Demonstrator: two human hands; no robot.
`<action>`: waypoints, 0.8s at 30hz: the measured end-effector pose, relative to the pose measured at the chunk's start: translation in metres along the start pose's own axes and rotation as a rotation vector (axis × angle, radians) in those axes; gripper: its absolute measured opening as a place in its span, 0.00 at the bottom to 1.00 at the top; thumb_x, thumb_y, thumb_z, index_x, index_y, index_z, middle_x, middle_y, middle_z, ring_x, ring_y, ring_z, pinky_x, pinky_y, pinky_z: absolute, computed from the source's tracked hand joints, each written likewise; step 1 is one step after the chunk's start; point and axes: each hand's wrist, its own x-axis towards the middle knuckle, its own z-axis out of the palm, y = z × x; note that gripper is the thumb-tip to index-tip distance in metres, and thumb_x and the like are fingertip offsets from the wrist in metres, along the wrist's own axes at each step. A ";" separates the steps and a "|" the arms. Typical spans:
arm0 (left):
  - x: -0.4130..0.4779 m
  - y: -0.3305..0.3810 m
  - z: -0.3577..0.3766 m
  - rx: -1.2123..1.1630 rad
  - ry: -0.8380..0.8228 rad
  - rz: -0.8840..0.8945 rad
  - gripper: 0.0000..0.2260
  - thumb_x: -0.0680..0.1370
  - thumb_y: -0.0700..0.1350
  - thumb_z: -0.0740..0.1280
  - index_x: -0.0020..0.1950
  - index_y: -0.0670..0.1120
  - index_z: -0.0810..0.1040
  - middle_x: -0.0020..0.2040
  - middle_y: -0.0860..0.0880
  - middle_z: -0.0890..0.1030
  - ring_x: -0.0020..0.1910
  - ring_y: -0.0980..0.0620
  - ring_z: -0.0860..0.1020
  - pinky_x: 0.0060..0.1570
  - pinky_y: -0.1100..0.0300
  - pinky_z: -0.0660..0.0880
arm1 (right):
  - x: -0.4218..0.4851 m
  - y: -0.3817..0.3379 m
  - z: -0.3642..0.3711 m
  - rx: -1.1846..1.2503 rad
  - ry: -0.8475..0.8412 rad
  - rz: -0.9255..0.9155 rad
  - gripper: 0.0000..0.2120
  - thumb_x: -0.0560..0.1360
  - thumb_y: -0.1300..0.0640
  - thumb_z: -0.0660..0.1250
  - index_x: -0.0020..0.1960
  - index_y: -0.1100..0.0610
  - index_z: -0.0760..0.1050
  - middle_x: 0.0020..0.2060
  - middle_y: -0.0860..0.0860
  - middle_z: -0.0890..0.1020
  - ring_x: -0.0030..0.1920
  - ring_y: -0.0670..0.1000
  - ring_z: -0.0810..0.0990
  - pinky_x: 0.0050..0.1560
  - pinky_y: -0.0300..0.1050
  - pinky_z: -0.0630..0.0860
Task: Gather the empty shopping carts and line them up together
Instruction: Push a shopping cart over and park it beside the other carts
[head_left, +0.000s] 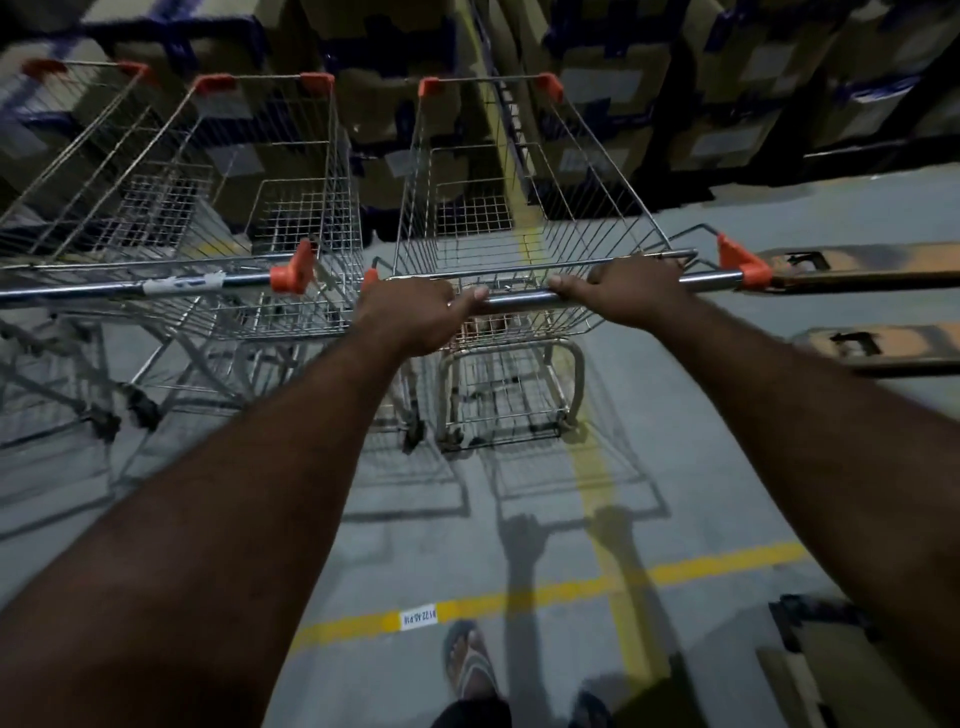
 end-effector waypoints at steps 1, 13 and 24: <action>-0.005 0.000 0.003 0.018 0.022 -0.016 0.42 0.77 0.74 0.35 0.64 0.52 0.79 0.60 0.44 0.82 0.64 0.43 0.78 0.75 0.33 0.51 | -0.003 -0.004 0.001 -0.001 0.000 0.000 0.45 0.73 0.22 0.41 0.54 0.54 0.81 0.48 0.55 0.81 0.56 0.58 0.78 0.64 0.60 0.64; -0.085 0.035 0.038 0.102 0.147 -0.191 0.45 0.76 0.74 0.32 0.69 0.50 0.76 0.71 0.37 0.73 0.75 0.35 0.63 0.73 0.37 0.57 | -0.090 0.052 0.018 -0.032 0.092 -0.144 0.40 0.72 0.20 0.42 0.50 0.51 0.76 0.47 0.55 0.82 0.50 0.58 0.79 0.61 0.59 0.68; -0.158 0.110 0.052 -0.143 0.122 -0.301 0.26 0.85 0.61 0.46 0.68 0.51 0.77 0.67 0.41 0.78 0.73 0.39 0.68 0.74 0.35 0.47 | -0.166 0.056 0.029 0.017 0.041 -0.116 0.44 0.72 0.20 0.44 0.60 0.53 0.79 0.54 0.57 0.82 0.59 0.61 0.78 0.69 0.68 0.61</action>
